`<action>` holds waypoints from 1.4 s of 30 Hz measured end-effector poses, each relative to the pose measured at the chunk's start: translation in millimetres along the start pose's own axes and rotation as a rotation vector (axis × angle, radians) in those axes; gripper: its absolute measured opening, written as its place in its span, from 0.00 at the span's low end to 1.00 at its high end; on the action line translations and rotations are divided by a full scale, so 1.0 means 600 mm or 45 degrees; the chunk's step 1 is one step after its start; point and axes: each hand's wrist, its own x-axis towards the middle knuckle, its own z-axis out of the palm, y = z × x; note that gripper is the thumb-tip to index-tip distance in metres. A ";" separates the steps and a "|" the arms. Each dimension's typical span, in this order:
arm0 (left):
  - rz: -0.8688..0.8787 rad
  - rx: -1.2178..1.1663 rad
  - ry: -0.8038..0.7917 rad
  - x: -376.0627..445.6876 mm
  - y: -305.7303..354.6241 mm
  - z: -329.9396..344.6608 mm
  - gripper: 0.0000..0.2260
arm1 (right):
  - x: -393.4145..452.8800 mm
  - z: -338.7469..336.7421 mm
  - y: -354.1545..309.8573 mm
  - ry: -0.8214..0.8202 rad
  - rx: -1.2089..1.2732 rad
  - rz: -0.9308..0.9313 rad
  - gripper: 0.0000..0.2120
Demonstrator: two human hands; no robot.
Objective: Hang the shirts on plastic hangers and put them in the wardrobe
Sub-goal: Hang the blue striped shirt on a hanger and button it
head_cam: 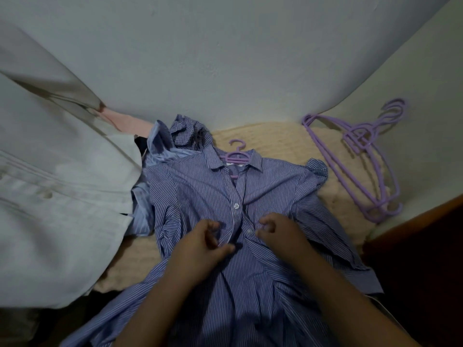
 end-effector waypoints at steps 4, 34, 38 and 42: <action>0.098 0.528 0.072 -0.038 -0.015 -0.006 0.20 | -0.056 -0.023 0.002 -0.238 -0.489 0.062 0.14; -0.239 -0.689 0.290 0.006 0.007 0.087 0.17 | -0.008 0.060 -0.009 0.075 0.388 0.153 0.15; -0.422 -1.063 0.159 0.011 -0.001 0.074 0.17 | -0.004 0.063 -0.004 0.104 0.439 0.188 0.16; -0.489 -1.243 0.071 0.014 -0.009 0.071 0.18 | -0.004 0.058 -0.005 0.073 0.499 0.215 0.15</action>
